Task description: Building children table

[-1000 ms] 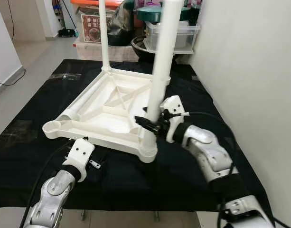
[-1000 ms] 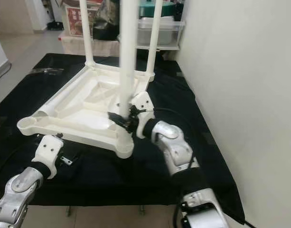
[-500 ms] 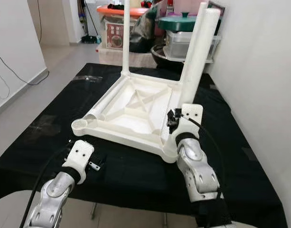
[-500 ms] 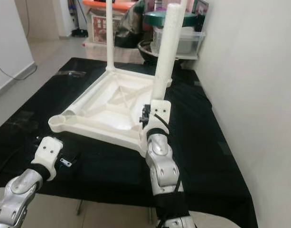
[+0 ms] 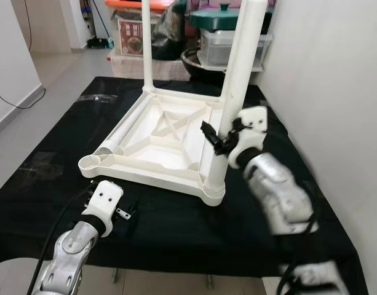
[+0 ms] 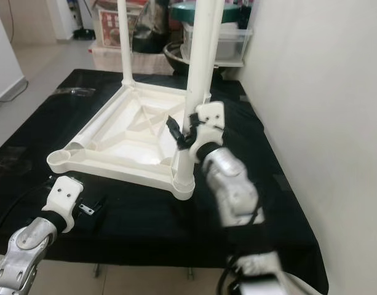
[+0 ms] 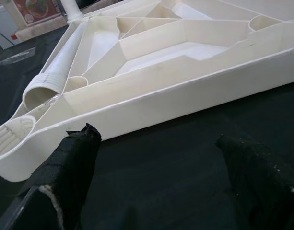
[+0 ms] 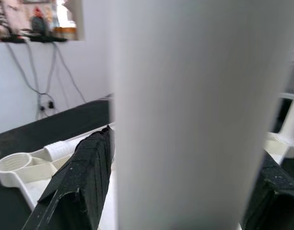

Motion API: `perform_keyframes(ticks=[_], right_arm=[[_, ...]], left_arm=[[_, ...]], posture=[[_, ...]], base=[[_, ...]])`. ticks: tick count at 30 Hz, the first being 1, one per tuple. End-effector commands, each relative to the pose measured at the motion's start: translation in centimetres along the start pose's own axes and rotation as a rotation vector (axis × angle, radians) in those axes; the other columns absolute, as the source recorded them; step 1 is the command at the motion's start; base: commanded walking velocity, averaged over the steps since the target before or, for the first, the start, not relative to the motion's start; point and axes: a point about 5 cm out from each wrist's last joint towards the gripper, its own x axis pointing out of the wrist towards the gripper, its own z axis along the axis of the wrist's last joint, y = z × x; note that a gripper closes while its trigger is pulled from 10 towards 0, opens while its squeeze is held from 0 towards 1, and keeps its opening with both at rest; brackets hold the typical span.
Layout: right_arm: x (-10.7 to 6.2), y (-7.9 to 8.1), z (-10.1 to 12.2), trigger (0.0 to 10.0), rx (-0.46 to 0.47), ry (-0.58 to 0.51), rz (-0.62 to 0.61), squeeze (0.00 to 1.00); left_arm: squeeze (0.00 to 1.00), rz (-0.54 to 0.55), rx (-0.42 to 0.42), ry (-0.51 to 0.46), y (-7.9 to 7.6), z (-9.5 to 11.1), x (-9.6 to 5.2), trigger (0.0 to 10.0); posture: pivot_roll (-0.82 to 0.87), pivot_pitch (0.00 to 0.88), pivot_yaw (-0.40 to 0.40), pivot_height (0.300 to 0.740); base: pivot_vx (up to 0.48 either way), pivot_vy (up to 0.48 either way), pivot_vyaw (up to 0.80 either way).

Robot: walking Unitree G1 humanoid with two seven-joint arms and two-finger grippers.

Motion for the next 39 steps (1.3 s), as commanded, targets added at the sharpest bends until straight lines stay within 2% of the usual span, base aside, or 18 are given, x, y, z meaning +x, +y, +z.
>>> perform_keyframes(ticks=[1,3,4,5,11,13,14,16,20,21,22,25,26,27,32,33,38,39], right_arm=[[0.1,0.7,-1.2,10.0,0.002,0.038,0.098,0.00],[-0.2,1.0,-2.2,9.6,-0.033,0.090,0.197,0.00],[-0.5,1.3,-3.0,7.1,-0.051,0.132,0.284,0.00],[-0.7,1.7,-3.9,0.0,-0.050,0.175,0.347,0.00],[-0.2,2.0,-5.2,0.0,-0.063,0.229,0.346,0.00],[1.1,0.9,-5.8,0.0,-0.088,0.275,0.096,0.00],[1.1,0.9,-5.8,0.0,-0.088,0.275,0.096,0.00],[0.9,-1.8,-5.9,0.0,-0.004,0.263,-0.435,0.00],[-1.4,-0.4,-6.7,0.0,0.074,0.238,-0.684,0.00],[-2.2,1.0,-6.8,9.3,0.090,0.227,-0.693,0.00],[-2.5,2.2,-6.7,10.0,0.106,0.223,-0.670,0.00],[-2.5,3.3,-6.4,10.0,0.140,0.197,-0.613,0.00],[-2.4,3.3,-5.8,10.0,0.152,0.151,-0.581,0.11],[-2.2,3.2,-5.4,10.0,0.160,0.123,-0.536,1.00],[-0.6,2.8,-3.1,10.0,0.181,0.053,-0.302,1.00],[-0.2,2.6,-2.2,10.0,0.172,0.032,-0.198,0.00],[-0.3,2.2,-1.0,10.0,0.144,0.017,-0.063,0.00],[-0.9,1.8,-1.3,10.0,0.078,0.043,0.073,0.00]], left_arm=[[0.00,-0.005,0.000,0.002,-0.2,-0.1,0.1,10.0],[0.00,-0.003,0.001,-0.001,-0.1,0.0,0.2,10.0],[0.00,-0.001,0.002,-0.003,-0.1,0.0,0.2,10.0],[0.00,0.004,0.003,-0.004,0.0,0.0,0.1,10.0],[0.00,0.009,0.002,-0.005,0.0,0.0,0.0,10.0],[0.00,0.009,0.004,-0.005,0.0,-0.1,-0.1,10.0],[0.00,0.009,0.004,-0.005,0.0,-0.1,-0.1,10.0],[0.00,0.008,0.005,-0.003,0.0,-0.1,-0.1,10.0],[0.00,0.007,0.000,-0.008,-0.1,0.0,0.0,10.0],[0.00,0.004,-0.002,-0.009,-0.2,0.0,0.0,10.0],[0.00,-0.001,-0.002,-0.009,-0.3,0.0,0.0,10.0],[0.00,-0.008,-0.002,-0.008,-0.3,0.0,0.0,10.0],[0.00,-0.010,-0.004,-0.009,-0.3,0.0,0.1,10.0],[0.00,-0.011,-0.005,-0.010,-0.3,0.1,0.2,10.0],[0.00,-0.012,-0.009,-0.015,-0.3,0.2,0.3,10.0],[0.00,-0.011,-0.012,-0.016,-0.3,0.2,0.4,10.0],[0.00,-0.013,-0.015,-0.018,-0.5,0.2,0.4,10.0],[0.00,-0.013,-0.017,-0.021,-0.6,0.2,0.4,10.0]], posture=[[0.06,0.000,-0.103,0.740],[0.07,0.000,-0.113,0.740],[0.07,0.000,-0.113,0.740],[0.07,0.000,-0.119,0.740],[0.09,0.000,-0.122,0.740],[0.08,0.000,-0.122,0.740],[0.08,0.000,-0.122,0.740],[0.08,0.000,-0.122,0.740],[0.07,0.000,-0.109,0.740],[0.07,0.000,-0.102,0.740],[0.07,0.000,-0.102,0.740],[0.06,0.000,-0.096,0.740],[0.05,0.000,-0.094,0.740],[0.05,0.000,-0.094,0.740],[0.05,0.000,-0.093,0.740],[0.04,0.000,-0.093,0.740],[0.04,0.000,-0.101,0.740],[0.05,0.000,-0.111,0.740]], base=[[0.000,0.000,0.00],[0.000,0.000,0.00],[0.000,0.000,0.00],[0.000,0.000,0.00],[0.000,0.000,0.00],[0.000,0.000,0.00],[0.000,0.000,0.00],[0.000,0.000,0.00],[0.000,0.000,0.00],[0.000,0.000,0.00],[0.000,0.000,0.00],[0.000,0.000,0.00],[0.000,0.000,0.00],[0.000,0.000,0.00],[0.000,0.000,0.00],[0.000,0.000,0.00],[0.000,0.000,0.00],[0.000,0.000,0.00]])
